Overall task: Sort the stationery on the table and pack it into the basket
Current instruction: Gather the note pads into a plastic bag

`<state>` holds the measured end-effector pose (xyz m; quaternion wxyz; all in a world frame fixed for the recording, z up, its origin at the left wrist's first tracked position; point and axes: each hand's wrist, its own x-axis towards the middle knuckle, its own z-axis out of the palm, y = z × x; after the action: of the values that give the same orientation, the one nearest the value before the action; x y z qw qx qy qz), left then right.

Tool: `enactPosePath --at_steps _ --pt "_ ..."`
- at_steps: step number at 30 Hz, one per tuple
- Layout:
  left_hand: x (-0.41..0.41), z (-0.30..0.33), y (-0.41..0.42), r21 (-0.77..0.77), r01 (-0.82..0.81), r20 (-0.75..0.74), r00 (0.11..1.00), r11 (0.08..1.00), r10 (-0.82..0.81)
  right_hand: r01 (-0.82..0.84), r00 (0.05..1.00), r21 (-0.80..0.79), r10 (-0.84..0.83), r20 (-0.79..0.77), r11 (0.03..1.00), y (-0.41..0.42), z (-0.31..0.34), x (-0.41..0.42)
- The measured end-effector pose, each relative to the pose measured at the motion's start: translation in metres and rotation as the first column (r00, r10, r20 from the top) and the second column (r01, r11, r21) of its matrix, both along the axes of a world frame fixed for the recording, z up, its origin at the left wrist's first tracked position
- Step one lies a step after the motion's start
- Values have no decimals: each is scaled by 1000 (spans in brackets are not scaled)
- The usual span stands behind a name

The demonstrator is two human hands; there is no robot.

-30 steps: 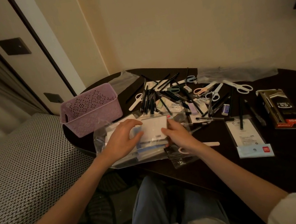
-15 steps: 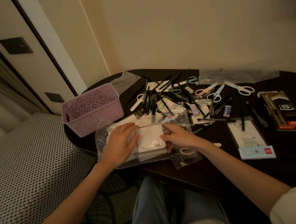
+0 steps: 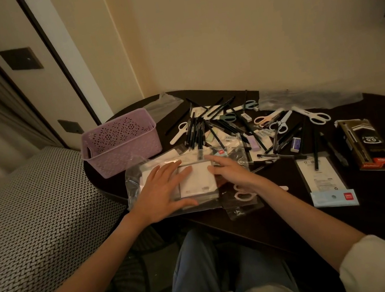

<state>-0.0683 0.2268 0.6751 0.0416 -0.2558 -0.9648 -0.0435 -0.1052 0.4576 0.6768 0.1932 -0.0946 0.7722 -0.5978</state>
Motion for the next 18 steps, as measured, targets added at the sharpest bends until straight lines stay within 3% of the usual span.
enactPosePath --at_steps 9,12,15,18 --pt "-2 -7 7 -28 -44 -54 998 999 43 -82 997 15 82 -8 997 15 -2 0" --pt "-1 -10 13 -11 -62 -59 996 998 61 104 985 12 -101 -141 995 28 7 -3" --pt "8 -16 25 70 -15 -198 980 997 28 418 856 68 -368 -362 906 49 9 -12" --pt "24 -24 41 151 121 -373 926 981 -57 527 804 241 -386 -452 815 66 5 -24"
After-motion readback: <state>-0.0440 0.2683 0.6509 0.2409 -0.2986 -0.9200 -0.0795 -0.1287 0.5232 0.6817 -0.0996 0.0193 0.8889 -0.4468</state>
